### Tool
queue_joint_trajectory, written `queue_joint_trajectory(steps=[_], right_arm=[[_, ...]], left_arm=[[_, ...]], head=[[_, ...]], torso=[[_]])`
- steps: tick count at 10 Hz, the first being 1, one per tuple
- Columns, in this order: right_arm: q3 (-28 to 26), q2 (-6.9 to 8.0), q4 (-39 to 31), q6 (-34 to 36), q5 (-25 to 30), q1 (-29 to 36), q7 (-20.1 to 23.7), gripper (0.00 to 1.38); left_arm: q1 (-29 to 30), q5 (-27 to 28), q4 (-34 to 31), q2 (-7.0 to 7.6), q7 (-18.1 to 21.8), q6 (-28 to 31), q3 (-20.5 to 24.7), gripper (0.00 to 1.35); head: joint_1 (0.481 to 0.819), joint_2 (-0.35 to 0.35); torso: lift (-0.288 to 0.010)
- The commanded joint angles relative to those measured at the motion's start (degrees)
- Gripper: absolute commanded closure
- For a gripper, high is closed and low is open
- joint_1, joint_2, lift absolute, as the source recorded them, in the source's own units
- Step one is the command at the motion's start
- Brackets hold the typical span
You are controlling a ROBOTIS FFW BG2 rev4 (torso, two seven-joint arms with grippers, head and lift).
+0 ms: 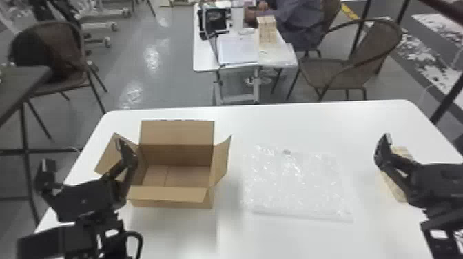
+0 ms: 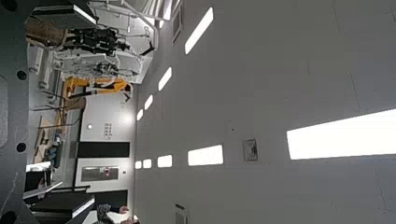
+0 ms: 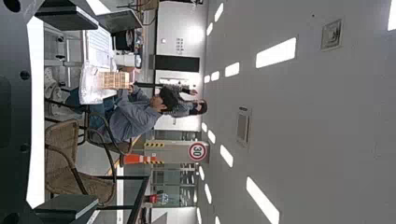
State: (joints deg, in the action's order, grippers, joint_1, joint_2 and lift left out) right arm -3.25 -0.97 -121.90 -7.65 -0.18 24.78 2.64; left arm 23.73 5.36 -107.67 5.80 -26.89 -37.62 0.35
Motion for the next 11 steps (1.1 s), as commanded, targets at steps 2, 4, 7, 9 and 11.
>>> queue_joint_trajectory(steps=[2, 4, 7, 9, 11], right_arm=[[0.0, 0.00, 0.0, 0.0, 0.0, 0.0, 0.0, 0.00], [0.0, 0.00, 0.0, 0.0, 0.0, 0.0, 0.0, 0.00], [0.0, 0.00, 0.0, 0.0, 0.0, 0.0, 0.0, 0.00], [0.0, 0.00, 0.0, 0.0, 0.0, 0.0, 0.0, 0.00], [0.0, 0.00, 0.0, 0.0, 0.0, 0.0, 0.0, 0.00]], left_arm=[[0.0, 0.0, 0.0, 0.00, 0.0, 0.0, 0.0, 0.00], [0.0, 0.0, 0.0, 0.00, 0.0, 0.0, 0.0, 0.00], [0.0, 0.0, 0.0, 0.00, 0.0, 0.0, 0.0, 0.00], [0.0, 0.0, 0.0, 0.00, 0.0, 0.0, 0.0, 0.00], [0.0, 0.0, 0.0, 0.00, 0.0, 0.0, 0.0, 0.00]], head=[[0.678, 0.086], [0.678, 0.086], [0.678, 0.086], [0.678, 0.086], [0.678, 0.086]], torso=[[-0.100], [-0.100], [-0.100], [-0.100], [-0.100]])
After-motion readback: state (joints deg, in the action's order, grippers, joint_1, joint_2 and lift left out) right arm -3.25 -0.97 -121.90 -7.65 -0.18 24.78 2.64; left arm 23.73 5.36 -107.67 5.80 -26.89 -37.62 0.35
